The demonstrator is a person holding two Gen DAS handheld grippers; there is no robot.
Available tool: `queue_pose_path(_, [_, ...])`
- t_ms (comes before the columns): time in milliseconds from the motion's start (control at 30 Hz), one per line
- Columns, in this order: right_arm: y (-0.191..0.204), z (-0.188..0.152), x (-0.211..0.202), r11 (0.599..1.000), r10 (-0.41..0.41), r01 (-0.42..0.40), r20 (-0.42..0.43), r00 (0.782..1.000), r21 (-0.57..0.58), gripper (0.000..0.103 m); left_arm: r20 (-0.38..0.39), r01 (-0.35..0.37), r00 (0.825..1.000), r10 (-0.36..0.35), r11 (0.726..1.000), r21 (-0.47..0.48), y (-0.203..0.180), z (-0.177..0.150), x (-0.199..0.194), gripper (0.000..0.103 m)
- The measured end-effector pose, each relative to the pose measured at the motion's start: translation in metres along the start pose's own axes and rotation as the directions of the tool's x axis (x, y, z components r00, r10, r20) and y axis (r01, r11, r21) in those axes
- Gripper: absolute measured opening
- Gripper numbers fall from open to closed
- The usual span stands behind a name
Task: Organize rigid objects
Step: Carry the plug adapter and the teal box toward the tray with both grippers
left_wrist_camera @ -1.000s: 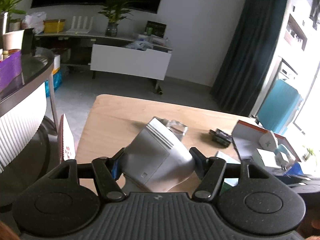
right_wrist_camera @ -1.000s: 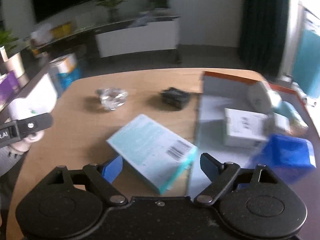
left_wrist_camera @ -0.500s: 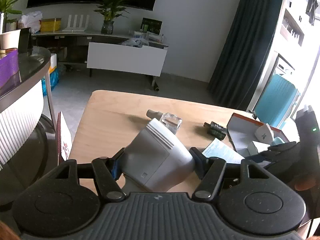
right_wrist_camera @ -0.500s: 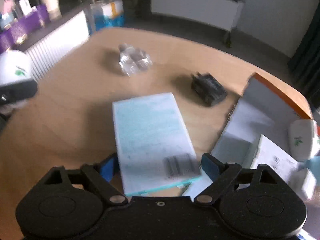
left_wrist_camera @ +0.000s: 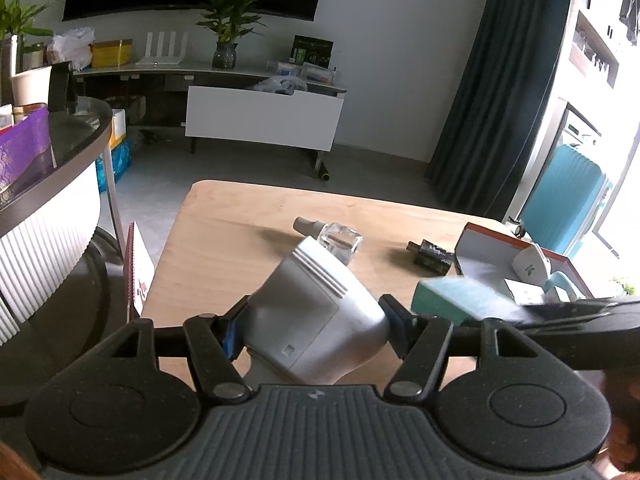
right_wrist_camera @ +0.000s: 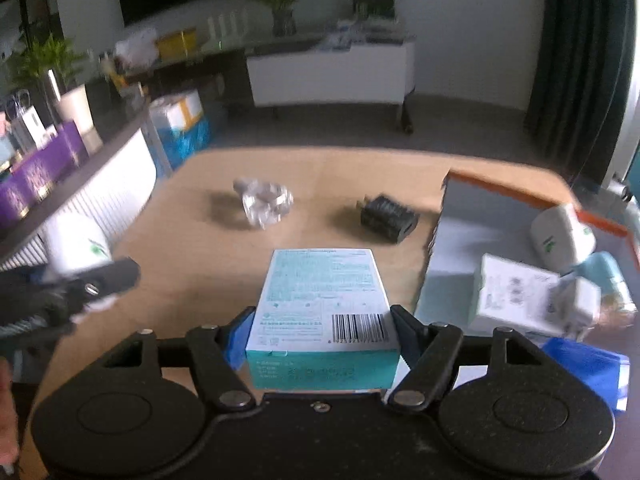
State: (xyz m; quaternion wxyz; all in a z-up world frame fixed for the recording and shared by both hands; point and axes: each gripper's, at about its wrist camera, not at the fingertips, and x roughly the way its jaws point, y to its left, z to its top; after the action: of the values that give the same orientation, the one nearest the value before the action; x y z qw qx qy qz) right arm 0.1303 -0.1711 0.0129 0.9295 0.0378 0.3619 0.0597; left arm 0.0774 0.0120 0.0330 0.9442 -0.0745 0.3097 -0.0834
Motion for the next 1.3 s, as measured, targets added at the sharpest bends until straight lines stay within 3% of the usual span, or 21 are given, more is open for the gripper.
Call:
queue_pose_path(200, [-0.001,0.000,-0.042,1.000,-0.012,0.011,0.067,0.998,0.024,0.083,0.013,-0.004,1.000,0.004,1.000,0.017,-0.020,0.006,-0.015,0.067])
queue_pose_path(533, [-0.015,-0.016,-0.092,0.997,-0.037,0.030,0.108,0.993,0.065,0.083,0.008,0.010,1.000,-0.011,0.999,0.042,-0.055,0.006,-0.031,0.067])
queue_pose_path(1300, [-0.085,-0.059,-0.154,0.964,-0.202,0.165,0.165,0.965,0.210,0.083,-0.042,0.162,0.987,-0.158,0.977,0.139,-0.126,-0.008,-0.029,0.067])
